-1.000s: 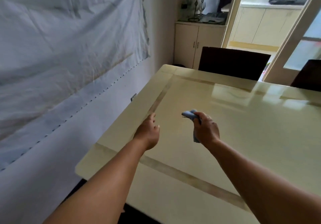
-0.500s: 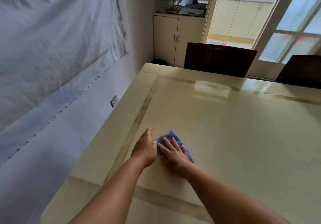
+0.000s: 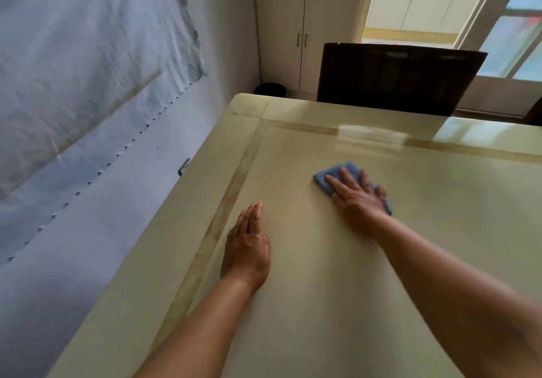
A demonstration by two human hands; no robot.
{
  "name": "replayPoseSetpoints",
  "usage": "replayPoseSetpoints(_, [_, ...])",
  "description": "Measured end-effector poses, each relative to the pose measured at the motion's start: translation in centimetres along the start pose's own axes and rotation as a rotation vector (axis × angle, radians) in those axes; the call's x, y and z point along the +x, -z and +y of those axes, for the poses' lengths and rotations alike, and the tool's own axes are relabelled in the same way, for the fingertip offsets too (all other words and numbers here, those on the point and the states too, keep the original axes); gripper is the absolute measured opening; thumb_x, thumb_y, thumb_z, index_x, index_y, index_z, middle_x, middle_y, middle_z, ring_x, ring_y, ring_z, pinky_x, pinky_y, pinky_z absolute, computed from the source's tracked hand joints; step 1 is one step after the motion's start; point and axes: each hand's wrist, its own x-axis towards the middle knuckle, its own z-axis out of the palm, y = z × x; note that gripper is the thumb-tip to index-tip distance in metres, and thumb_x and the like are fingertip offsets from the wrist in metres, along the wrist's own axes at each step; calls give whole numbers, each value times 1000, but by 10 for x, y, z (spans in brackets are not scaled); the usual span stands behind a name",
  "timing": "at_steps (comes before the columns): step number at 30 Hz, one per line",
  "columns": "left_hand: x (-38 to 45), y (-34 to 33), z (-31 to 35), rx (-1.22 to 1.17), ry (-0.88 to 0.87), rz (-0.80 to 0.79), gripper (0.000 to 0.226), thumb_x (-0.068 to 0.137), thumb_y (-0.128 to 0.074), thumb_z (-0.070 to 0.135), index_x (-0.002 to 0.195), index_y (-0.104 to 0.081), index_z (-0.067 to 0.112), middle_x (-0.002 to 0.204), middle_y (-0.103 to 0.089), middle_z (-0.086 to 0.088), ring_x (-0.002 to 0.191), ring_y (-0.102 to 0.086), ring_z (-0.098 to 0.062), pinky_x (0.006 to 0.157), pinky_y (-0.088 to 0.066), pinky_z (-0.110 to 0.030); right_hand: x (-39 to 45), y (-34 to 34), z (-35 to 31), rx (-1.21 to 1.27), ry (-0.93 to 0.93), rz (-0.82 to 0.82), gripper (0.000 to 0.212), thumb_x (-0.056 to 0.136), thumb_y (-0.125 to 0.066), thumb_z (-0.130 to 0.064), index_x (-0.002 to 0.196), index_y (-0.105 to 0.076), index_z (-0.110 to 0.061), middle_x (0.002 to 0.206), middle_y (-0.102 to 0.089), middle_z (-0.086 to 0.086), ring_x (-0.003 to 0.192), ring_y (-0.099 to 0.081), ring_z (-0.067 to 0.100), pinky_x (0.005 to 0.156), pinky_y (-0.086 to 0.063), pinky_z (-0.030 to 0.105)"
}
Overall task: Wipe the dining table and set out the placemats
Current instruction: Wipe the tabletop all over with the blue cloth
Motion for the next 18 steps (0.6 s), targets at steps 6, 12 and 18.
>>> replayPoseSetpoints(6, [18,-14,-8,70,-10,119,54,92,-41,19,144,-27,16,146,-38,-5,133,-34,-23,109,-22,-30,27,18,37,27,-269,38,50,98,-23,-48,146,-11,-45,159,11,-5,146,9,24,114,1,52])
replayPoseSetpoints(12, [22,-10,-5,-50,1,145,57,89,-45,11,143,-28,10,145,-39,-11,129,-37,-29,108,-25,-33,16,8,-30,43,-114,24,52,100,-20,-42,150,-8,-34,158,13,-5,146,12,18,116,5,42])
replayPoseSetpoints(18, [16,6,-4,-214,20,154,59,79,-35,20,135,-42,1,132,-44,-24,121,-43,-35,103,-28,-29,-15,-43,-143,63,377,-98,53,98,-22,-48,149,-12,-36,158,10,-8,145,15,15,111,16,38])
